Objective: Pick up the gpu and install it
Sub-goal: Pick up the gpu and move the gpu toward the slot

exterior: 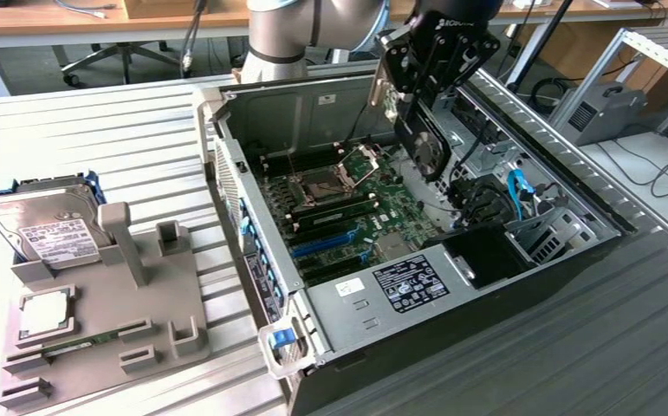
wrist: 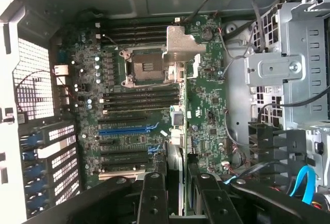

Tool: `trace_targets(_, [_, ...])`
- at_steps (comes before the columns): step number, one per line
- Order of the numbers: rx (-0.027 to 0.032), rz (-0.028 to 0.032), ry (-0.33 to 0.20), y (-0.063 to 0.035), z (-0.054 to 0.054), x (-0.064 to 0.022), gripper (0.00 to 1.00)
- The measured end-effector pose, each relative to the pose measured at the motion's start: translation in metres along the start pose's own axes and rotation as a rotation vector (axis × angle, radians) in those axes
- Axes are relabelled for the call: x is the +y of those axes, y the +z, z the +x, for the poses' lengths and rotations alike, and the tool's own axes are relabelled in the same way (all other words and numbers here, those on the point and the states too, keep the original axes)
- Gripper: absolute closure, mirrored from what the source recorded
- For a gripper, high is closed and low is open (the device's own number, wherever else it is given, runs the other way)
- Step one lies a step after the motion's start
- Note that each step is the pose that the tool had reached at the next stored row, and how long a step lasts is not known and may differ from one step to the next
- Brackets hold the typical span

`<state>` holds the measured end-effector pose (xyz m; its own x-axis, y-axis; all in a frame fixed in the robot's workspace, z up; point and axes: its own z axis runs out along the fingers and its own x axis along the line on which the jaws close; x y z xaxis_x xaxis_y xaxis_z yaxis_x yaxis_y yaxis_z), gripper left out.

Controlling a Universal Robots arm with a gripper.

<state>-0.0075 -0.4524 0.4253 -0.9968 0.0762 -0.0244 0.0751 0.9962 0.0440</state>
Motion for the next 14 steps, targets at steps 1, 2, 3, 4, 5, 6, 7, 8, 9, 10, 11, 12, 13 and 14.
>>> trace_targets(1, [0.0000, 0.0001, 0.000, 0.0001, -0.002, 0.0004, 0.74])
trace_targets(2, [0.0000, 0.0001, 0.000, 0.0003, -0.004, 0.0011, 0.74])
trace_targets(3, [0.0000, 0.0000, 0.000, 0.0004, -0.006, 0.0015, 0.74])
trace_targets(4, [0.0000, -0.0001, 0.000, 0.0006, -0.007, 0.0019, 0.74])
trace_targets(5, [0.0000, 0.0000, 0.000, 0.0007, -0.009, 0.0025, 0.74])
trace_targets(6, [0.0000, 0.0000, 0.000, 0.0008, -0.010, 0.0029, 0.74])
trace_targets(7, [0.0000, 0.0000, 0.000, 0.0009, -0.011, 0.0033, 0.74])
trace_targets(8, [0.0000, 0.0000, 0.000, 0.0010, -0.013, 0.0037, 0.74])
trace_targets(9, [0.0000, 0.0000, 0.000, 0.0010, -0.014, 0.0041, 0.74])
trace_targets(10, [0.0000, 0.0000, 0.000, 0.0011, -0.015, 0.0045, 0.74])
trace_targets(11, [0.0000, -0.0001, 0.000, 0.0013, -0.016, 0.0049, 0.74])
trace_targets(12, [0.0000, 0.0000, 0.000, 0.0013, -0.018, 0.0054, 0.74])
trace_targets(13, [0.0000, 0.0000, 0.000, 0.0014, -0.019, 0.0061, 0.74])
trace_targets(14, [0.0000, 0.0000, 0.000, 0.0015, -0.020, 0.0066, 0.74])
